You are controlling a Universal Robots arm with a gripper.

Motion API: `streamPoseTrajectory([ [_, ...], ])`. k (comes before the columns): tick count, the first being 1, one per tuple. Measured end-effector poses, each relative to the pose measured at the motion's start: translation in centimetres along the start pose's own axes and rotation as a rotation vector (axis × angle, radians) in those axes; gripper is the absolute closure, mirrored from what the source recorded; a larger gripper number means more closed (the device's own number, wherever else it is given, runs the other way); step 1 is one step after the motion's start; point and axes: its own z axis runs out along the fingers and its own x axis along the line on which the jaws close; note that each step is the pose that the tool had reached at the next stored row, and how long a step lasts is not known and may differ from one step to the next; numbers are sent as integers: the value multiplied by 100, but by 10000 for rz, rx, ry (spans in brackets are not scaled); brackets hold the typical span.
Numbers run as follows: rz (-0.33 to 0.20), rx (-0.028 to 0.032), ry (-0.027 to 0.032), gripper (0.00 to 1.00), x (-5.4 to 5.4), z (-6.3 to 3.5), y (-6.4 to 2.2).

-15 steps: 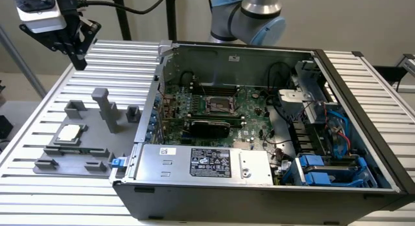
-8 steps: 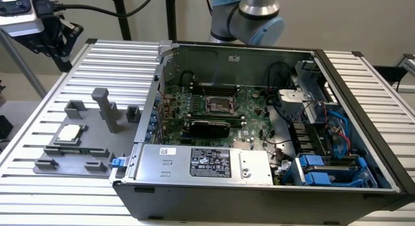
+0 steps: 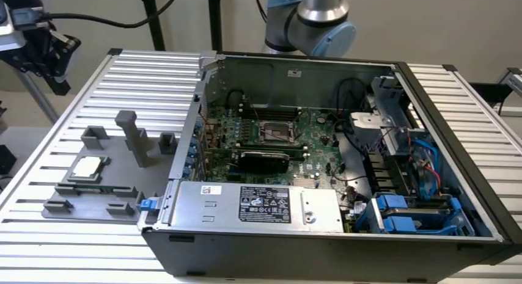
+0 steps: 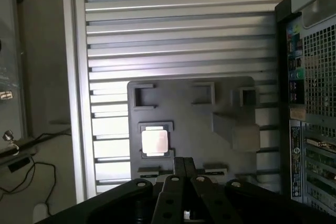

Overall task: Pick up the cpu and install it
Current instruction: 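Reach for the cpu, then pick up the cpu and move it towards the insertion slot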

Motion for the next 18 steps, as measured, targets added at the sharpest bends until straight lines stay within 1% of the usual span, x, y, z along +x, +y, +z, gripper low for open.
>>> streamPoseTrajectory([
  [3, 0, 6, -1, 89, 136, 25, -11],
  [4, 0, 6, -3, 89, 151, 25, -12],
  [17, 0, 6, 0, 89, 151, 25, -12],
  [18, 0, 6, -1, 88, 151, 25, -12],
])
